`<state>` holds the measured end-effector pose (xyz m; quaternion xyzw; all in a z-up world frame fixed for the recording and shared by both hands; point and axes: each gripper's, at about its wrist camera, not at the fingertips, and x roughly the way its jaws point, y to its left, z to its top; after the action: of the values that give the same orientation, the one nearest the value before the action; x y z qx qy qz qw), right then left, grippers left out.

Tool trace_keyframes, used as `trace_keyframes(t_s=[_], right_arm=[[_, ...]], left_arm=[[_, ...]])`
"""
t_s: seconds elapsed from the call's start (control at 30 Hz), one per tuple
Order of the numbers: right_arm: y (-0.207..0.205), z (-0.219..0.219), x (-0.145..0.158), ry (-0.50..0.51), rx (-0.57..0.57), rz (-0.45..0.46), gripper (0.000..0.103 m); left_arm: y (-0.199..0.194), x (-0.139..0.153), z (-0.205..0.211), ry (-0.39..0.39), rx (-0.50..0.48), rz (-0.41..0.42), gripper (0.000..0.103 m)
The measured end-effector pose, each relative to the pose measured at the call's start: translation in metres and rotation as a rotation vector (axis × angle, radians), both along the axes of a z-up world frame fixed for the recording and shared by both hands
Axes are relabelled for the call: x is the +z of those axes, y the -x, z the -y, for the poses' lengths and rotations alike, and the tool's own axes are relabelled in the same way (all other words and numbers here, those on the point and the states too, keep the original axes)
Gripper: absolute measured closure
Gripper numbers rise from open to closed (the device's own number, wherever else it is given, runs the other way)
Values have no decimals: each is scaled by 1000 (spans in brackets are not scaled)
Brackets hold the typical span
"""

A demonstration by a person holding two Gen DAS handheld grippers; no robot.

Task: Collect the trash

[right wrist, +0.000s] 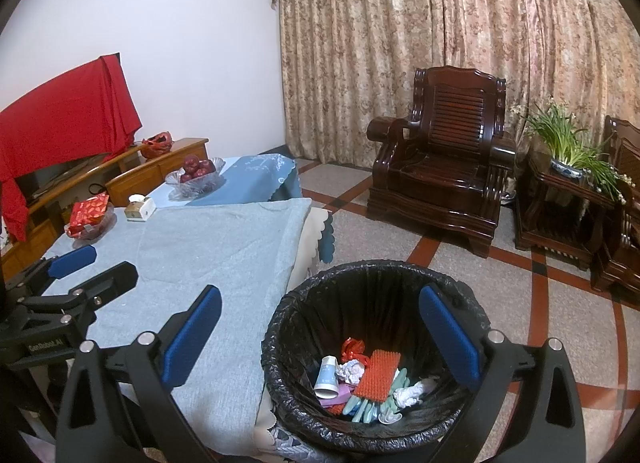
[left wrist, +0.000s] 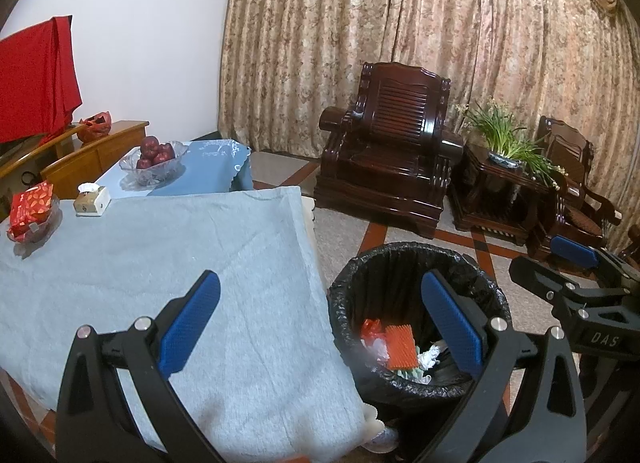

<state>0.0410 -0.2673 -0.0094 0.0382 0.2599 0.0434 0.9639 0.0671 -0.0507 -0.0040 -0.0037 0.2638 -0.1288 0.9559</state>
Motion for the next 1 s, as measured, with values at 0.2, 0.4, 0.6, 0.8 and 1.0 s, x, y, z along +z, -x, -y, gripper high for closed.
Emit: trace_keyframes(t_s=[0.2,0.4,0.6,0.8,1.0], right_arm=[[0,1,-2,-1,0,-4,6],[0,1,-2,-1,-1,-7,6],[1,3,-5,-2,-2,-8,6],[0,3,-5,-2,-2,-9,6],[0,3,-5,-5,-3,-10,6]], left_arm=[[0,0,0,0,1,-1,5],[-1,1,-1,1,-1,-2,5],[0,1,-1,1,-1,-3,5],[-1,1,-1,-2,-1,-4,5],[2,-1,-2,-3,0,-7,5]])
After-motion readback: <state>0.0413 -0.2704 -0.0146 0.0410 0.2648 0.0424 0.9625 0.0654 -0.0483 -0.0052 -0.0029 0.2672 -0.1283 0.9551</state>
